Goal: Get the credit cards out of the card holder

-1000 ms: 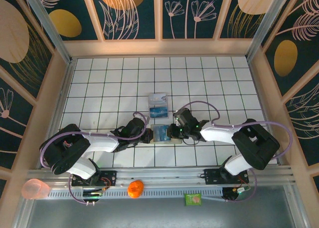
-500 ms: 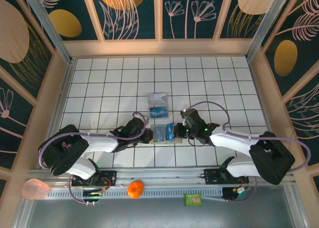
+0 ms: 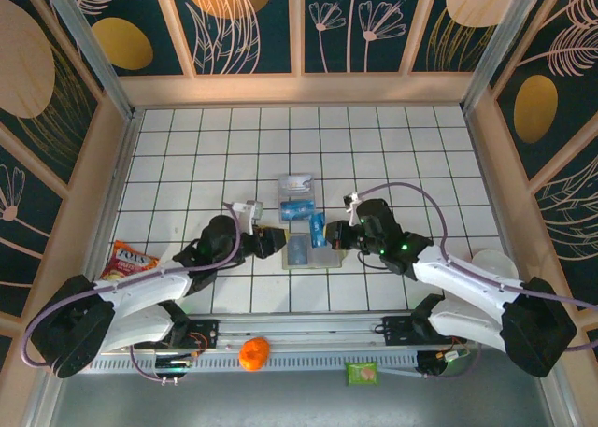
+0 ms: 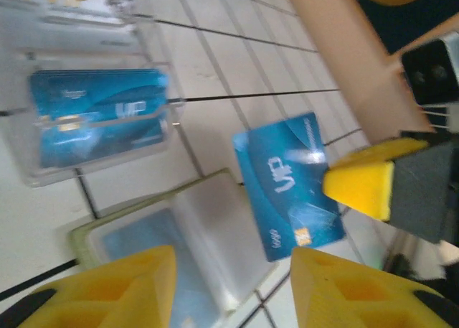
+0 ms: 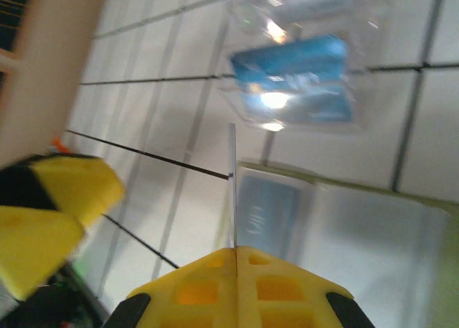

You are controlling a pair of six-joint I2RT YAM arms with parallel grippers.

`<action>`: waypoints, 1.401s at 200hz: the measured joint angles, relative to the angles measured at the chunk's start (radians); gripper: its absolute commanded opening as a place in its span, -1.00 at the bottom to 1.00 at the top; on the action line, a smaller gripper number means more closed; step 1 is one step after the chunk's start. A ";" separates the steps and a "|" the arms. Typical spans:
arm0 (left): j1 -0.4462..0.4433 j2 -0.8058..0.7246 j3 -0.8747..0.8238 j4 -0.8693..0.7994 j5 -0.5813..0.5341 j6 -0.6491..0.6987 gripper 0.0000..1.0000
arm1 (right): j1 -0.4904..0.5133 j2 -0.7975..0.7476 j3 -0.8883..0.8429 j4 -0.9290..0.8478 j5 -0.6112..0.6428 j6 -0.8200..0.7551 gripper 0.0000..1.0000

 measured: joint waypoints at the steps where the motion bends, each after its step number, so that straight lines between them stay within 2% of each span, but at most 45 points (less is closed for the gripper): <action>1: 0.000 0.000 -0.003 0.008 0.005 -0.003 0.00 | 0.000 -0.001 0.000 0.003 -0.002 0.000 -1.00; 25: 0.002 -0.001 -0.052 0.141 0.062 -0.043 0.02 | 0.000 -0.010 -0.001 0.127 -0.064 0.005 -1.00; 77: 0.002 -0.027 -0.098 0.357 0.116 -0.111 -0.01 | 0.000 -0.012 -0.035 0.347 -0.180 0.054 -1.00; 106: 0.005 -0.045 -0.103 0.419 0.133 -0.137 -0.29 | 0.006 -0.012 -0.047 0.430 -0.228 0.079 -1.00; 122: 0.006 -0.046 -0.103 0.430 0.137 -0.140 -0.38 | 0.016 -0.012 -0.050 0.467 -0.243 0.086 -1.00; 166: 0.007 -0.057 -0.103 0.447 0.140 -0.158 -0.73 | 0.032 0.016 -0.050 0.496 -0.248 0.087 -1.00; 192: 0.010 -0.079 -0.103 0.414 0.138 -0.148 -1.00 | 0.036 0.042 -0.050 0.494 -0.240 0.087 -1.00; 210: 0.011 -0.093 -0.093 0.353 0.135 -0.127 -1.00 | 0.039 0.055 -0.050 0.486 -0.230 0.086 -1.00; 227: 0.013 -0.094 -0.056 0.255 0.132 -0.092 -1.00 | 0.039 0.055 -0.050 0.446 -0.200 0.080 -0.77; 243: 0.011 -0.091 0.006 0.127 0.134 -0.041 -1.00 | 0.038 0.035 -0.050 0.380 -0.161 0.064 -0.71; 280: 0.010 -0.047 0.185 -0.092 0.135 0.097 -1.00 | -0.023 -0.152 -0.074 0.165 -0.090 0.023 -0.68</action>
